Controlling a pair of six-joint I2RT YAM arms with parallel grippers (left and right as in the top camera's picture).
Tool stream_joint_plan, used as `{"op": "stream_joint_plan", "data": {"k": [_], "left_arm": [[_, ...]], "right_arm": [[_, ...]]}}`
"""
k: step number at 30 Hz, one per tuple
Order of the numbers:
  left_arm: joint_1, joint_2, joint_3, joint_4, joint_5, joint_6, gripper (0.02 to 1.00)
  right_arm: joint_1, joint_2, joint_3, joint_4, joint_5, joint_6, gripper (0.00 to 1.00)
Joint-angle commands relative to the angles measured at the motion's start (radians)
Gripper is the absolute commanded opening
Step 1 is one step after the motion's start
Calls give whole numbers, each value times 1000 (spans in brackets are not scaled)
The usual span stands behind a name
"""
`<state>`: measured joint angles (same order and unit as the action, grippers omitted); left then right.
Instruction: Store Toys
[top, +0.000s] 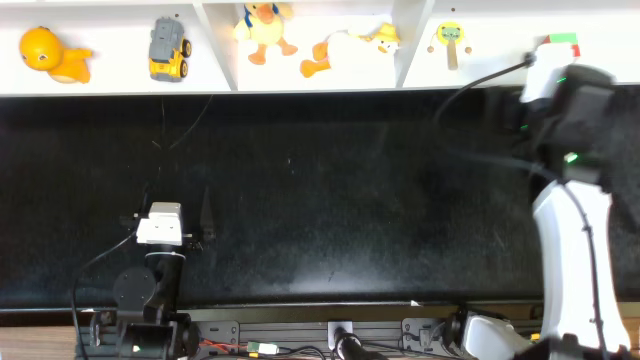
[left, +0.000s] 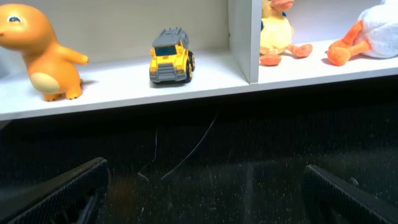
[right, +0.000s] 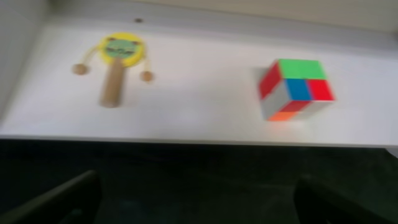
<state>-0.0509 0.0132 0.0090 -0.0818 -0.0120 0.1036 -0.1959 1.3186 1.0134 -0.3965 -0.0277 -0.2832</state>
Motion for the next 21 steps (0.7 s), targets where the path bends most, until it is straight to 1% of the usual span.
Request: {"op": "stream_joint_plan", "data": {"k": [1, 4, 7, 8, 10, 12, 14, 21], "left_arm": [[0, -10, -1, -3, -5, -4, 998], [0, -10, -1, -3, -5, -4, 998], [0, -10, -1, -3, -5, -4, 998], [0, -10, -1, -3, -5, -4, 998], [0, -10, -1, -3, -5, -4, 998], [0, -10, -1, -3, -5, -4, 998], [0, -10, -1, -3, -5, -4, 998], [0, -10, -1, -3, -5, -4, 998]], "right_arm": [[119, -140, -176, 100, 103, 122, 993], [203, -258, -325, 200, 107, 170, 996], [276, -383, -470, 264, 108, 180, 996], [292, -422, -511, 277, 109, 185, 993], [314, -521, -601, 307, 121, 232, 996], [311, -620, -678, 339, 135, 309, 996], [299, -722, -750, 373, 133, 341, 996], [279, -980, -925, 469, 132, 344, 996]]}}
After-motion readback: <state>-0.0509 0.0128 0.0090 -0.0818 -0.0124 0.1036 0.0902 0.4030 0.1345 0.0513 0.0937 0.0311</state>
